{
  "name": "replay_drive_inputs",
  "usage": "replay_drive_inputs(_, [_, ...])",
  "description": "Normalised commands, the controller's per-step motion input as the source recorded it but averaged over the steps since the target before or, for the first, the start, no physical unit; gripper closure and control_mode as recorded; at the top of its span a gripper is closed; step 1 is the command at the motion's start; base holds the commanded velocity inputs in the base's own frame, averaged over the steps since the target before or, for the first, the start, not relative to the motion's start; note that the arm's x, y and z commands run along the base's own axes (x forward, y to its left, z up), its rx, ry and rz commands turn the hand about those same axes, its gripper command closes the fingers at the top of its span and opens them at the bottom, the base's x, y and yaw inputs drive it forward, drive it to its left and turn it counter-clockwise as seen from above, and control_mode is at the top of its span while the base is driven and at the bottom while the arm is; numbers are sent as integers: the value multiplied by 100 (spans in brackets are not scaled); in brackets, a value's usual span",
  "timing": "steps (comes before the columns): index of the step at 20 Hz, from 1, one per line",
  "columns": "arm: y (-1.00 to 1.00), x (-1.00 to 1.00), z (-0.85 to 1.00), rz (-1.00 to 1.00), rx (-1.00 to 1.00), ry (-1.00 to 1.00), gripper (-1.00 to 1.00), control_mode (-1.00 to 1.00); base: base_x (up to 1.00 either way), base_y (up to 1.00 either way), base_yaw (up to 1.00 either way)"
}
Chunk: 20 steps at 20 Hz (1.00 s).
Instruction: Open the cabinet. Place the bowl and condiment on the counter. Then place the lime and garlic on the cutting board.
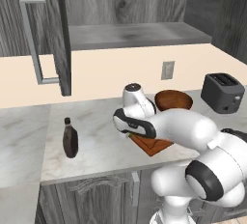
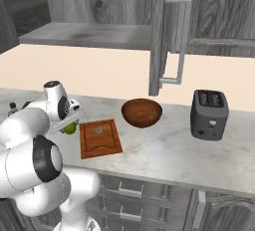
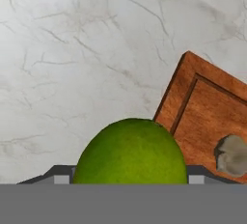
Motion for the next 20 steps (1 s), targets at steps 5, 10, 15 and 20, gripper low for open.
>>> replay_drive_inputs(5, [-55, -6, 8, 0, 1, 0, 100, -100, 0, 0, 0])
replay_drive_inputs(10, [-62, 0, 0, 0, 0, 0, 100, -100, 0, 0, 0])
replay_drive_inputs(15, [-29, 4, -1, 0, 0, 0, 100, -100, 0, 0, 0])
replay_drive_inputs(20, [-1, 15, -16, 2, 0, -2, 100, -100, 0, 0, 0])
